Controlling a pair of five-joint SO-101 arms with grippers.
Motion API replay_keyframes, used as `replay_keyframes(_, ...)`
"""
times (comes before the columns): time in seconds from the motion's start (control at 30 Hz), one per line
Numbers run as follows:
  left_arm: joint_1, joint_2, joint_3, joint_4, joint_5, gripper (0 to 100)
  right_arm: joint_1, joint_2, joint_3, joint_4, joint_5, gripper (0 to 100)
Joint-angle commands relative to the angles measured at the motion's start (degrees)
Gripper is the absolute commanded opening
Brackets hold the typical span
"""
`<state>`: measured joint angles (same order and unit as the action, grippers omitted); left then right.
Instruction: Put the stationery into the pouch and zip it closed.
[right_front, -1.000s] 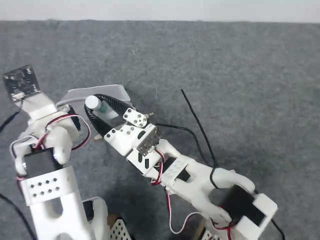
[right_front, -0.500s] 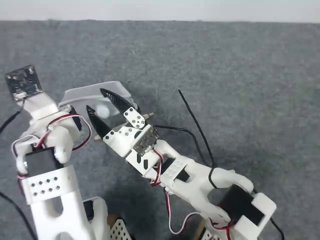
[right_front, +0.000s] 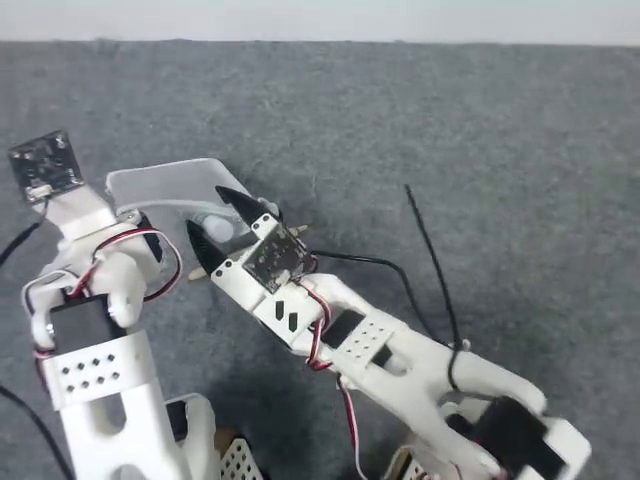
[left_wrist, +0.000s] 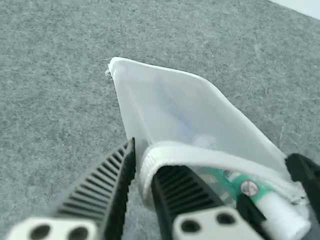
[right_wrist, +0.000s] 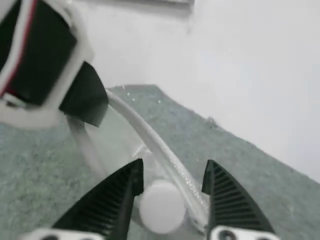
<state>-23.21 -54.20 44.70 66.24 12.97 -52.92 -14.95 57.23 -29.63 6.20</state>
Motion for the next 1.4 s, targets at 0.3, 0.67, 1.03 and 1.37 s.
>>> replay_keyframes(0.3,-0.26,-0.18,-1.01,-1.85,0.53,1,1.45,-22.11,-0.79,28.53,-0.18,18.4)
replay_keyframes(0.67,-0.26,-0.18,-1.01,-1.93,0.53,1,1.63,-39.87,-0.97,45.41,0.62,18.4)
replay_keyframes(1.03,-0.26,-0.18,-1.01,-1.93,0.44,1,1.71,-46.20,-9.32,64.66,5.63,18.4)
replay_keyframes(1.37,-0.26,-0.09,-1.01,-1.93,0.53,1,4.79,-46.20,-21.27,87.96,5.71,18.0)
